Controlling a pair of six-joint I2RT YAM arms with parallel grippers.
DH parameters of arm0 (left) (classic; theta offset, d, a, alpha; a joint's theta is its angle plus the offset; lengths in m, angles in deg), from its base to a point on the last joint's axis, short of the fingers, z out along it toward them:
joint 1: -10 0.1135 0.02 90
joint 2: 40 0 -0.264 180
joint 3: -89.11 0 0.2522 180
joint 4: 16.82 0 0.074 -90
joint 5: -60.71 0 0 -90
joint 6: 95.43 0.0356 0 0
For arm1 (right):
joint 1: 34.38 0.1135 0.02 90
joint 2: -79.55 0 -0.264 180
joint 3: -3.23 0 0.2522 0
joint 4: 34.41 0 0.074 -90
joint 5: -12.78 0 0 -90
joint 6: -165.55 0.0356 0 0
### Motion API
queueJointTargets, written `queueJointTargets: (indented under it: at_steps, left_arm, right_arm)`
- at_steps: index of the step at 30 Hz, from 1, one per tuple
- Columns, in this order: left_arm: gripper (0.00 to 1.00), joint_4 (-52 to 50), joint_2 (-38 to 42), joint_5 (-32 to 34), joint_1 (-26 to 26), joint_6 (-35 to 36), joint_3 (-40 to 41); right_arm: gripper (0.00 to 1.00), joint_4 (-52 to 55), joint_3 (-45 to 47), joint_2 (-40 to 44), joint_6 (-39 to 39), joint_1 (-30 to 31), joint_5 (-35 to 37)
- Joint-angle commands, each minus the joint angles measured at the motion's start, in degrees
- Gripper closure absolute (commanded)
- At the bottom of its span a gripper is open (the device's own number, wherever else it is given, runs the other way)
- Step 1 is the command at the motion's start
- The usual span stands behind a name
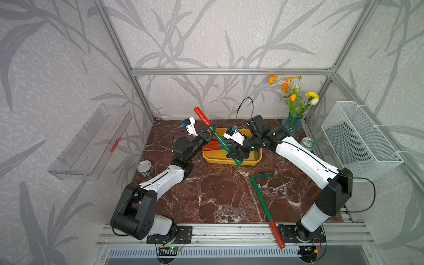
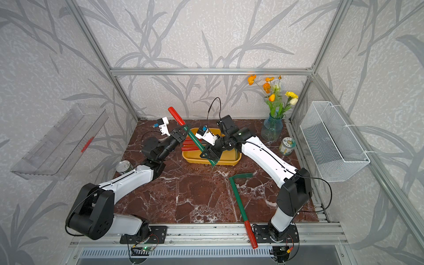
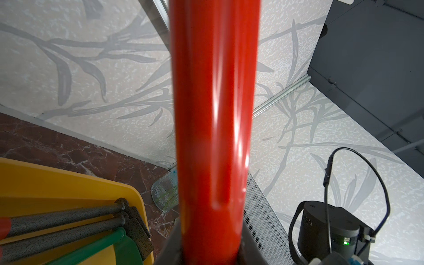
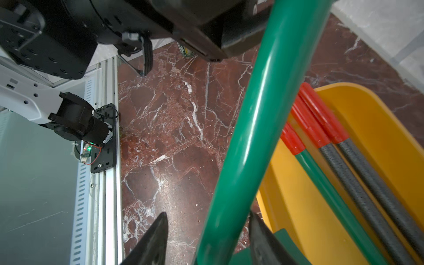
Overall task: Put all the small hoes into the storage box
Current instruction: Adjust the hoe.
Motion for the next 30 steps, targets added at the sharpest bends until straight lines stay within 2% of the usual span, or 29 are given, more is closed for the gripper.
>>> queueJointTargets:
  at_steps: [1,3,11,16,19,21,22,24,27,30]
  left_arm:
    - [1.00,6.0,2.1,0.8,0.1,-0.8,-1.4]
    - [1.00,5.5,2.7,1.3,0.1,-0.5,-1.3]
    - [1.00,5.5,3.6,2.1,0.2,0.0,0.2]
    - [1.00,6.7,2.9,1.7,0.2,-0.6,0.0]
    - [1.00,6.4,2.6,1.0,0.2,-0.2,0.2]
    - [1.00,4.4,3.1,0.8,0.4,1.4,0.4]
    - [0.96,2.4,3.5,0.7,0.5,2.3,0.6]
    - [0.77,-1.0,4.1,-0.2,0.5,4.4,0.6]
    - [0.52,-7.0,5.2,-1.1,0.6,7.4,1.1]
    - [0.43,-11.7,6.3,-1.1,0.6,10.0,2.1]
  right_arm:
    - [0.46,-4.8,0.1,-0.9,2.6,0.3,-2.0]
    - [0.50,-5.1,-0.6,-0.9,3.0,0.4,-3.0]
    - [0.81,-4.5,-1.9,-3.4,3.2,0.3,-3.6]
    - [0.90,-5.2,-1.6,-3.8,3.8,0.3,-4.9]
    - [1.00,-4.2,-3.0,-4.5,3.6,0.3,-5.1]
    - [1.00,-3.0,-4.2,-4.8,3.1,0.3,-4.4]
    - [1.00,-2.3,-4.8,-4.8,2.8,0.4,-4.0]
    - [1.00,-0.8,-6.0,-4.9,1.9,0.3,-3.2]
    - [1.00,1.6,-7.3,-5.4,0.4,0.3,-0.9]
    - [1.00,3.3,-9.0,-6.7,-0.7,0.3,0.9]
